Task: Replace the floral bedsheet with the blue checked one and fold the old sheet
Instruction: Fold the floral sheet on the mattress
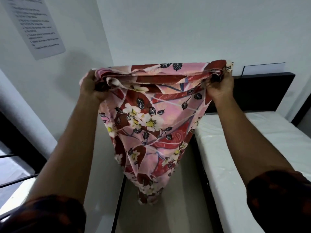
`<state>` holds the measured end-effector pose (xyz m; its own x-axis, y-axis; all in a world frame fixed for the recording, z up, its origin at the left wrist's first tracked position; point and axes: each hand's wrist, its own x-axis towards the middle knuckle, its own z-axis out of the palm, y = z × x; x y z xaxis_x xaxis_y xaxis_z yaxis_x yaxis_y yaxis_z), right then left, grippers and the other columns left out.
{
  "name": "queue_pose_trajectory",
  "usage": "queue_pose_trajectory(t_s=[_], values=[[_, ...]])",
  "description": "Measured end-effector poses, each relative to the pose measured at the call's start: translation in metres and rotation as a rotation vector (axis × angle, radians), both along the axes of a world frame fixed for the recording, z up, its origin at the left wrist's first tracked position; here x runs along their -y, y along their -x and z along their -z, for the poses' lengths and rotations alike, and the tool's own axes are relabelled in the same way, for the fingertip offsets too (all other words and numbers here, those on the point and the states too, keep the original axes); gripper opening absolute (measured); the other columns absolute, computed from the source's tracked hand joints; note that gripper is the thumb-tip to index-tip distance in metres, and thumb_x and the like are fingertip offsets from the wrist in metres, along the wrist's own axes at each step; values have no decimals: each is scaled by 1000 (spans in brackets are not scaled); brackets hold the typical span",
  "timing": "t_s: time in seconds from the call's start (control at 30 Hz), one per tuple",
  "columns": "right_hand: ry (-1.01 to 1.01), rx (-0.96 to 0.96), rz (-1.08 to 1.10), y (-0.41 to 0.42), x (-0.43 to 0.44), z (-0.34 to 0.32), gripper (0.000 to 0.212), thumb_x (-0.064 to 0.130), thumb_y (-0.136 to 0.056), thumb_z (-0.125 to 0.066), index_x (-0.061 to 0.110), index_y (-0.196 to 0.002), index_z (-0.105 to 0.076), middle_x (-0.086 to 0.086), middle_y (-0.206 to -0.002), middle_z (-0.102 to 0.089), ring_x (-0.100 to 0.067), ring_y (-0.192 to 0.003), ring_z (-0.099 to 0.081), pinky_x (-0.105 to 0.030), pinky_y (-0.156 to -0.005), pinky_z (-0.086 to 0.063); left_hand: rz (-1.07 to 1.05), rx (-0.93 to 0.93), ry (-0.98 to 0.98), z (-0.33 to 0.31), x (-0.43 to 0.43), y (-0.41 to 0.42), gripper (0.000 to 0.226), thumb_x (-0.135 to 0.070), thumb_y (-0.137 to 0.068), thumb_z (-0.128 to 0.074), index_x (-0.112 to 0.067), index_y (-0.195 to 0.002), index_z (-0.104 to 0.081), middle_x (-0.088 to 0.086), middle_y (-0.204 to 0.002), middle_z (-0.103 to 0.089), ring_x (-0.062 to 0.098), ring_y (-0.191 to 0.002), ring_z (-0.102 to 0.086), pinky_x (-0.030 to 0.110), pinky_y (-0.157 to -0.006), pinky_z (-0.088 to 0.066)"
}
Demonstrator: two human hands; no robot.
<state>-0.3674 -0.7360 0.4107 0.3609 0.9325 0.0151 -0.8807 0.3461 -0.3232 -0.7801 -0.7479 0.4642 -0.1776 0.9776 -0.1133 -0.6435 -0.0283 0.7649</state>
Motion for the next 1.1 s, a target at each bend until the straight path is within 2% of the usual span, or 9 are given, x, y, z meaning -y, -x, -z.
queue_pose_trajectory(t_s=[0.1,0.2,0.3,0.5,0.63,0.77,0.93,1.03,1.1], values=[[4,85,24,-5,3,-7,20,25,-103,-48,14,-101,-64,-9,-84,-68,-23,-71,-66,-27,-58,-53,-26,-78,7,-5,0,10,10,-16,-87,-58,-13,-91,-66,10,-107,-72,26,-104,-69,48,-91,-56],[49,116,35,1,4,-1,18,22,-103,-49,14,-108,-64,-11,-94,-67,-25,-76,-68,-30,-60,-56,-62,-173,170,-1,8,9,15,-10,-86,-52,-16,-75,-61,5,-75,-66,21,-68,-67,37,-57,-60],[52,49,63,5,12,10,18,20,-103,-46,14,-109,-62,-9,-89,-67,-23,-71,-68,-27,-60,-55,-19,-106,226,11,14,6,30,-19,-100,-47,-15,-74,-61,4,-63,-64,19,-56,-64,29,-46,-55],[-165,-153,51,-4,28,20,13,9,-101,-50,11,-107,-61,-13,-87,-67,-27,-69,-68,-32,-55,-58,49,64,-54,39,16,10,53,-43,-93,-60,-4,-129,-62,17,-130,-64,34,-120,-62,49,-100,-51],[30,-118,39,4,3,16,27,15,-105,-39,9,-97,-64,-12,-69,-71,-25,-57,-71,-32,-51,-57,171,-61,52,31,7,2,45,-18,-70,-56,-11,-114,-64,13,-95,-73,26,-84,-72,41,-71,-61],[64,-24,106,8,5,16,29,10,-103,-37,11,-88,-62,-11,-68,-69,-25,-64,-67,-29,-56,-56,106,41,15,34,-2,-2,49,-32,-93,-51,-4,-133,-59,18,-138,-58,34,-119,-61,45,-94,-52],[-55,-32,175,5,37,7,21,-3,-78,-47,8,-88,-62,-14,-69,-64,-25,-58,-65,-27,-53,-56,94,195,-230,49,9,-8,57,-52,-96,-56,-9,-134,-59,19,-132,-63,38,-120,-61,53,-104,-45],[-9,232,295,0,47,32,25,-4,-78,-52,16,-77,-68,-10,-70,-63,-19,-61,-63,-21,-49,-50,112,231,-201,66,13,-10,58,-49,-92,-64,-9,-133,-59,20,-132,-62,40,-122,-59,54,-104,-45],[142,174,289,4,44,42,21,-1,-70,-45,14,-73,-60,-6,-55,-60,-16,-47,-60,-16,-46,-47,104,200,-100,70,17,-16,58,-50,-91,-64,-8,-131,-59,17,-122,-67,32,-106,-66,44,-93,-52]])
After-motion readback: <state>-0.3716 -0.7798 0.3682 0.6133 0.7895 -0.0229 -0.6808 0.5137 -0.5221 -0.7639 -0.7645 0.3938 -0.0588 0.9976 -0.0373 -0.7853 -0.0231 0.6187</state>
